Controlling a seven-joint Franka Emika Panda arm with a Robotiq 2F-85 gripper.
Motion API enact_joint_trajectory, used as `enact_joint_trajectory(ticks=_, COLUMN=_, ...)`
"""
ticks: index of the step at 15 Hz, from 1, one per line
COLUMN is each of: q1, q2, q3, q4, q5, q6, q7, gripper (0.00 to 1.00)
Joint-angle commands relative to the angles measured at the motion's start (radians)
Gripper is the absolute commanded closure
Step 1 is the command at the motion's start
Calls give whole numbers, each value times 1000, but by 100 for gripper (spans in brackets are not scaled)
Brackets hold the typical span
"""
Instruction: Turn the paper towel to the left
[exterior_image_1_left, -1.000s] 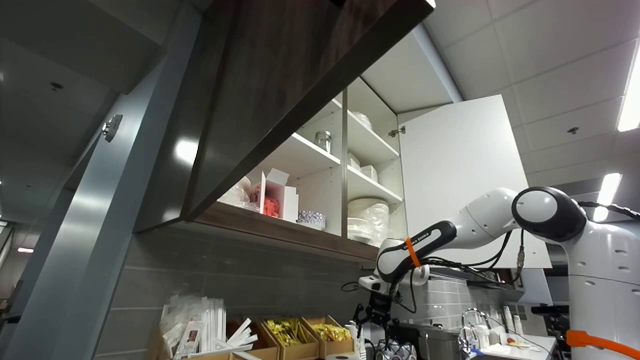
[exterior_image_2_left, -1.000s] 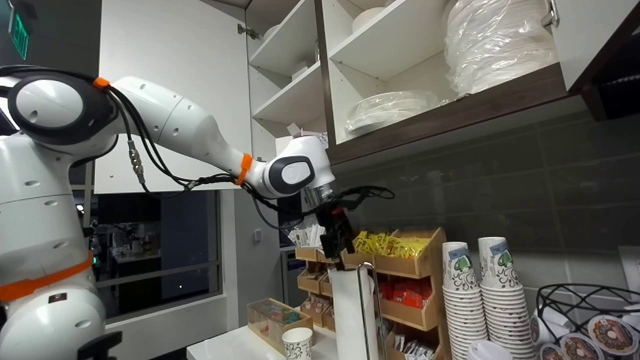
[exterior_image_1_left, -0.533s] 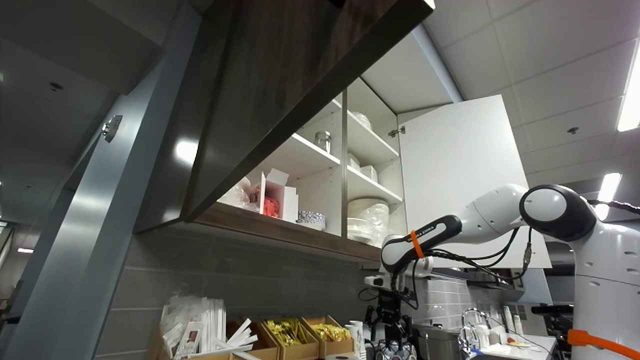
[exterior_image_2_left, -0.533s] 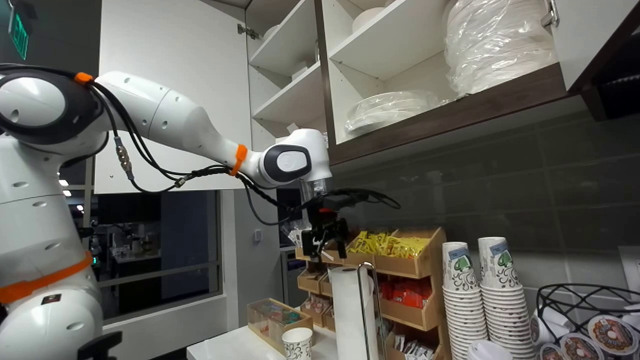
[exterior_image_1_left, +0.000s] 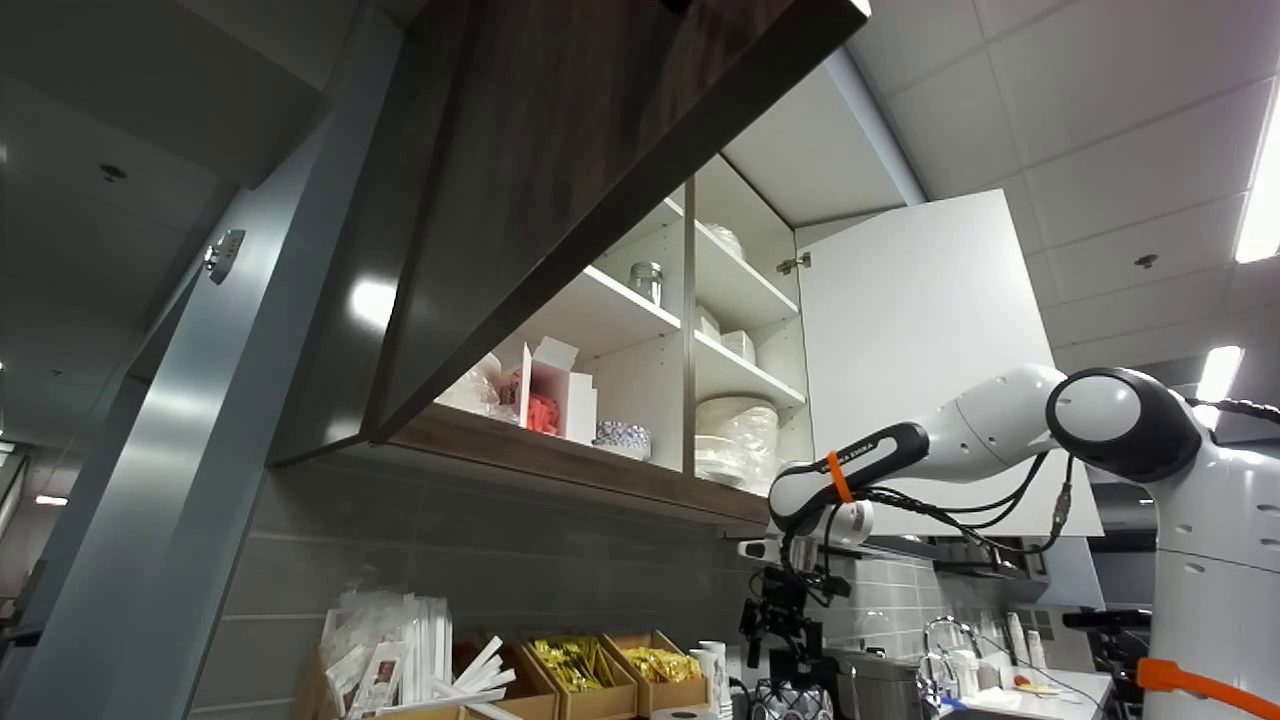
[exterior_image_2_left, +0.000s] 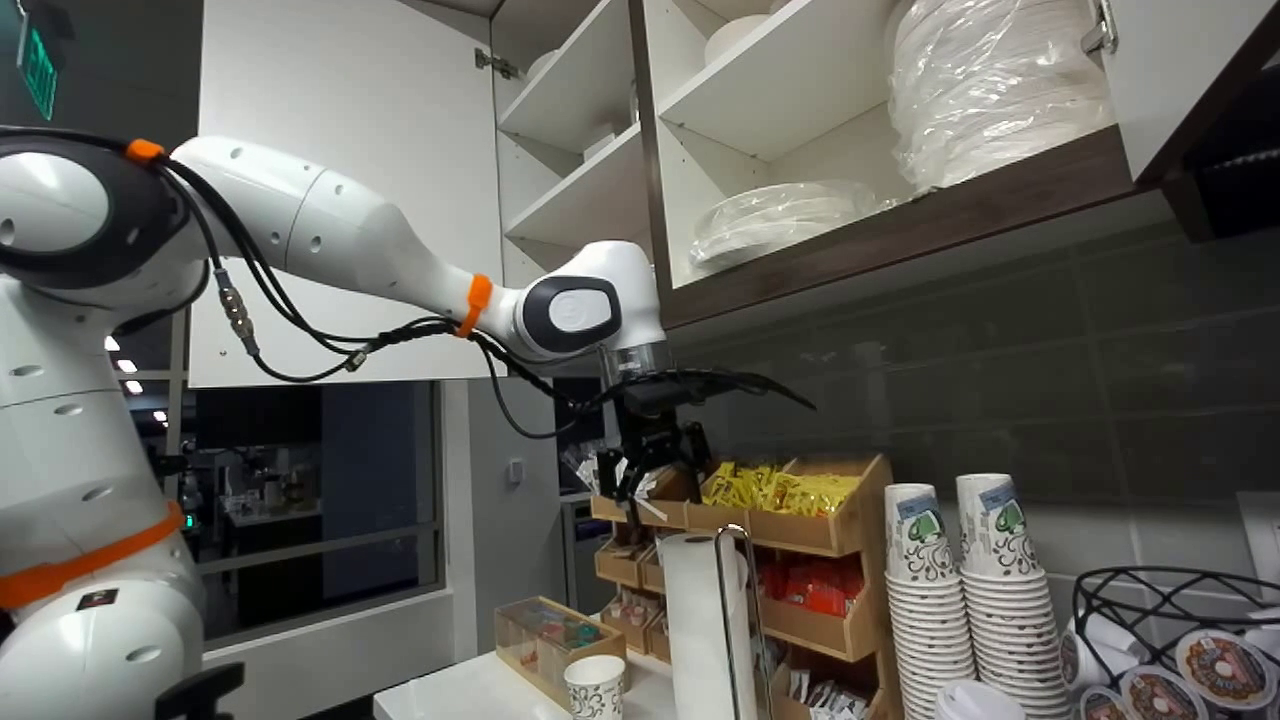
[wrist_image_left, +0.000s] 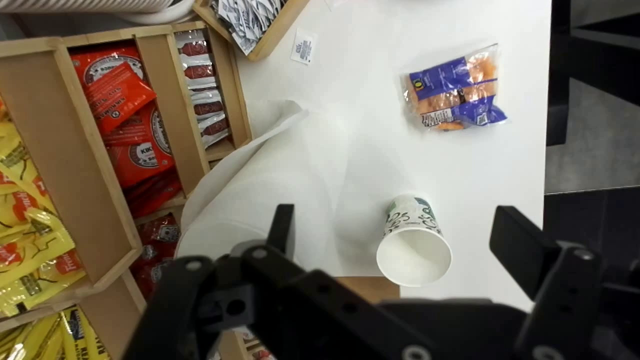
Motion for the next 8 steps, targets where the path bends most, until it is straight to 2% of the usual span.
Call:
enact_joint_trajectory(ticks=1, q1=1, q2=-15, q3=-2, q4=-23, q5=26, q6=39, q7=64, gripper=0)
enact_joint_trajectory(ticks=8, q1=5, q2=0, q3=-5, q4=-1, q5=12, q6=32, q7=77, gripper=0)
